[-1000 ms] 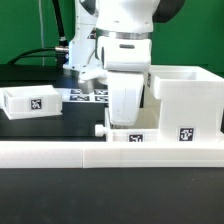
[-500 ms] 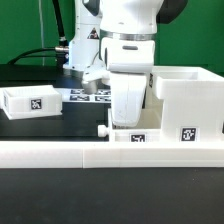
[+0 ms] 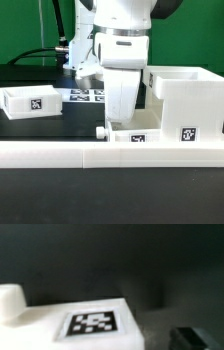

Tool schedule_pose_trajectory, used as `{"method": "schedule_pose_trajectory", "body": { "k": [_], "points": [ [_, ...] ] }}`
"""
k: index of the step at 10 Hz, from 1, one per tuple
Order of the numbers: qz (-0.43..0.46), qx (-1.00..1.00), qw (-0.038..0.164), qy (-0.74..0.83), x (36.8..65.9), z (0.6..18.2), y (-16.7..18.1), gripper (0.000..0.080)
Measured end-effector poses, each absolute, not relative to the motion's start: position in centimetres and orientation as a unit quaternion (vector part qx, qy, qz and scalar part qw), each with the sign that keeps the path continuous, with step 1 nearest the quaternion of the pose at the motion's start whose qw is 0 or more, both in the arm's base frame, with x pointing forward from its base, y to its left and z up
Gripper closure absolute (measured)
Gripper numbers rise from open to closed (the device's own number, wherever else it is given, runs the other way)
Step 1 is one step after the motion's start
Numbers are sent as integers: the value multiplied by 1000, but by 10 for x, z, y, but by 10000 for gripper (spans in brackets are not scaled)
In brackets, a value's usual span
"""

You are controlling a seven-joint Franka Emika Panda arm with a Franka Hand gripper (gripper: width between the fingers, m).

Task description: Assemble drawer

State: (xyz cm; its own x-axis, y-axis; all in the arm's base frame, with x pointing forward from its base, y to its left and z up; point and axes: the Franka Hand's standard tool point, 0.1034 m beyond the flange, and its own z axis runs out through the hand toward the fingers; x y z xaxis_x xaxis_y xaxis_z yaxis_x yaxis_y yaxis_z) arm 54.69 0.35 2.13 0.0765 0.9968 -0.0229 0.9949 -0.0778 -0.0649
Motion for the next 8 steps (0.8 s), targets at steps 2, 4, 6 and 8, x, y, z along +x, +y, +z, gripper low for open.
{"method": "schedule_pose_trajectory", "body": {
  "k": [2,4,6,8],
  "points": [
    [37,-734,17,-678,551,34,3,161],
    [47,-734,18,-677,556,51,-2,153],
    [55,-737,18,-673,560,60,-22,151],
    [55,-738,18,-672,560,60,-26,151]
  ]
}}
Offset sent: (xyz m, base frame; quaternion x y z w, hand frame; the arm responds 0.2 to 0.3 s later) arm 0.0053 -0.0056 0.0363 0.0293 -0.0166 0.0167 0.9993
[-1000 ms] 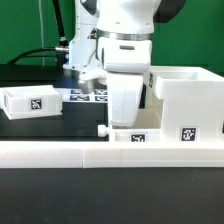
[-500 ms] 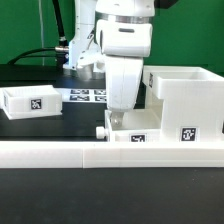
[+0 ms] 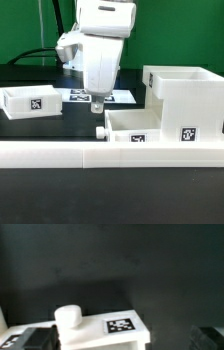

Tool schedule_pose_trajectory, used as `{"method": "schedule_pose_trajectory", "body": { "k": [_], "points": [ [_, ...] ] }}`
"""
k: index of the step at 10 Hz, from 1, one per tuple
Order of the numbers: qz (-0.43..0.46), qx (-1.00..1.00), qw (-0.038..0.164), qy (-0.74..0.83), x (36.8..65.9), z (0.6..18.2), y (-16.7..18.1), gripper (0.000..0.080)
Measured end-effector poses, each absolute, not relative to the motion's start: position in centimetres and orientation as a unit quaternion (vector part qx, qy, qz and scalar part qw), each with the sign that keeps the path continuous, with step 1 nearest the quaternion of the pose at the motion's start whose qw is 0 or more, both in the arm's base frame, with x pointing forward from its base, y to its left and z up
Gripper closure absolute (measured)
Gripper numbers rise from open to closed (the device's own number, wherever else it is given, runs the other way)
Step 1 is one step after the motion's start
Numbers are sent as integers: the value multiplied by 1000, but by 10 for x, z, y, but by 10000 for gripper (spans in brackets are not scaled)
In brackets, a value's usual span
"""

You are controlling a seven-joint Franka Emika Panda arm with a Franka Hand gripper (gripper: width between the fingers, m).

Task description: Assemble drawer

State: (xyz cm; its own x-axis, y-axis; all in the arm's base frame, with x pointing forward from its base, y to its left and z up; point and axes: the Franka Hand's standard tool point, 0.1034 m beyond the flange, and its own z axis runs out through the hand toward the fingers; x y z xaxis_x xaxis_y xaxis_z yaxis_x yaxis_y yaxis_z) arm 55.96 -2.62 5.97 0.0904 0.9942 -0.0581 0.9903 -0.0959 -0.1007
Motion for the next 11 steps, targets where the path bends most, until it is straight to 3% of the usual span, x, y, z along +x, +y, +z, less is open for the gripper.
{"method": "schedule_pose_trajectory", "body": {
  "k": [3,4,6,7,9,11],
  "points": [
    [55,-738,21,-672,558,57,-30,151],
    [38,-721,41,-690,561,47,-40,151],
    [7,-717,61,-695,573,42,-54,151],
    [-22,-714,84,-694,573,39,-56,151],
    [-51,-712,106,-693,572,34,-63,151],
    [-58,-711,109,-692,574,32,-56,151]
  ]
}}
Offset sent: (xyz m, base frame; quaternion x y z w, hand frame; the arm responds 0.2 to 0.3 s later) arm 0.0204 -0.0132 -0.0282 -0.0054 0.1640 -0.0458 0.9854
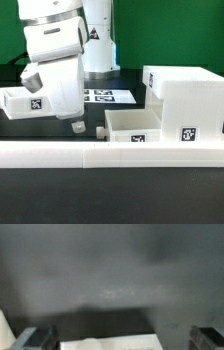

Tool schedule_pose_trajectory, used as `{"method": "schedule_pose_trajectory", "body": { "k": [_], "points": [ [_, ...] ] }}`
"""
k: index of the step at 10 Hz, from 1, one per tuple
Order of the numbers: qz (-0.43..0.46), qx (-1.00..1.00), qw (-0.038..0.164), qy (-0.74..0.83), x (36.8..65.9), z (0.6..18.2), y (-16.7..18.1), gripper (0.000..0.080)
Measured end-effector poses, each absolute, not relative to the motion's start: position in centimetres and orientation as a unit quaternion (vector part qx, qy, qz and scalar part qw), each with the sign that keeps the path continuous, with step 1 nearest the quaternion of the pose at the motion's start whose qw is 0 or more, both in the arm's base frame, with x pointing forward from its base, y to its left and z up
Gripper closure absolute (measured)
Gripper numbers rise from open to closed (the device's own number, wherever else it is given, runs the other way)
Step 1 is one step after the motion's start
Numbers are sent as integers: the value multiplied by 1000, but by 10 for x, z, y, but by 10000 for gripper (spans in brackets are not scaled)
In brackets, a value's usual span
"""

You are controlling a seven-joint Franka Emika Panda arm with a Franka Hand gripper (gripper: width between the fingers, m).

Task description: Assemble drawer

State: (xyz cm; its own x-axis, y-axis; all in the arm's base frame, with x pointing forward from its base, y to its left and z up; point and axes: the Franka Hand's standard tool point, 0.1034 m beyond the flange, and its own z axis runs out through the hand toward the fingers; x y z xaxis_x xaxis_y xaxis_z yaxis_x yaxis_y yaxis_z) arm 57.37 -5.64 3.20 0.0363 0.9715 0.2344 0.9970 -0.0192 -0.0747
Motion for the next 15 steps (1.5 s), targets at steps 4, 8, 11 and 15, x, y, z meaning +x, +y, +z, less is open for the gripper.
{"method": "schedule_pose_trajectory", "body": {
  "k": [4,8,11,15],
  "points": [
    [-73,-716,86,-689,582,28,-45,151],
    [-87,-718,60,-688,587,25,-45,151],
    [-86,-718,62,-688,584,20,-43,151],
    [-90,-725,67,-680,586,20,-28,151]
  ]
}}
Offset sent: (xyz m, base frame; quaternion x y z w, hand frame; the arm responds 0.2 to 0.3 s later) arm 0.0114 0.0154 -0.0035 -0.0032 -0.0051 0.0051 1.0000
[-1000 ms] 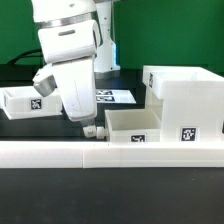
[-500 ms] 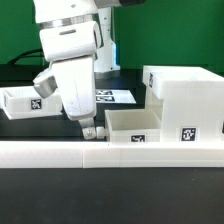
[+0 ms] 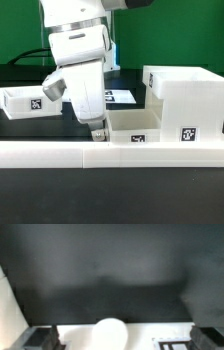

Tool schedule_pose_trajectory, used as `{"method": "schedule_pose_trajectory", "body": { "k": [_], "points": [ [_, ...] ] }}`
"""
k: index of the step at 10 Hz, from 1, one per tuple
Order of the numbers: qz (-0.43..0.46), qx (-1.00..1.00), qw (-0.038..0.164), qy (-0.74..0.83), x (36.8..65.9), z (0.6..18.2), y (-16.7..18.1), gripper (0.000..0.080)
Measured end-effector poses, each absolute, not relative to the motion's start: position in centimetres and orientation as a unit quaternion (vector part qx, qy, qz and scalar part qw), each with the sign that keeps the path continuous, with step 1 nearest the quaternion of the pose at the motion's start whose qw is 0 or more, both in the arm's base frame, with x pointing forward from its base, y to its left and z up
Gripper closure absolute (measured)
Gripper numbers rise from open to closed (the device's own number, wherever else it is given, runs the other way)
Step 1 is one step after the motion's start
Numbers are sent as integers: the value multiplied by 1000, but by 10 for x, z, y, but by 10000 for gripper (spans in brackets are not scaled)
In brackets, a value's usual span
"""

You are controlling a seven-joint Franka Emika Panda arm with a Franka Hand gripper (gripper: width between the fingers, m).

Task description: Assemble drawer

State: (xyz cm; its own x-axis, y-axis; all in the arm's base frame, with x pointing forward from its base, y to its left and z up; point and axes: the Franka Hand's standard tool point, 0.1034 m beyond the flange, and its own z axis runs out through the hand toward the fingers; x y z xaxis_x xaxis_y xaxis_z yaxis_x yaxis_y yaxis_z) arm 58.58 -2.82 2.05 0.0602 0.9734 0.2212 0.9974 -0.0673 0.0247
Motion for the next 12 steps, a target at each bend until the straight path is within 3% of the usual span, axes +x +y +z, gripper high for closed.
{"method": "schedule_pose_trajectory", "body": {
  "k": [9,12],
  "points": [
    [-78,-776,76,-621,584,18,-25,151],
    [-71,-743,63,-662,584,17,-20,151]
  ]
}}
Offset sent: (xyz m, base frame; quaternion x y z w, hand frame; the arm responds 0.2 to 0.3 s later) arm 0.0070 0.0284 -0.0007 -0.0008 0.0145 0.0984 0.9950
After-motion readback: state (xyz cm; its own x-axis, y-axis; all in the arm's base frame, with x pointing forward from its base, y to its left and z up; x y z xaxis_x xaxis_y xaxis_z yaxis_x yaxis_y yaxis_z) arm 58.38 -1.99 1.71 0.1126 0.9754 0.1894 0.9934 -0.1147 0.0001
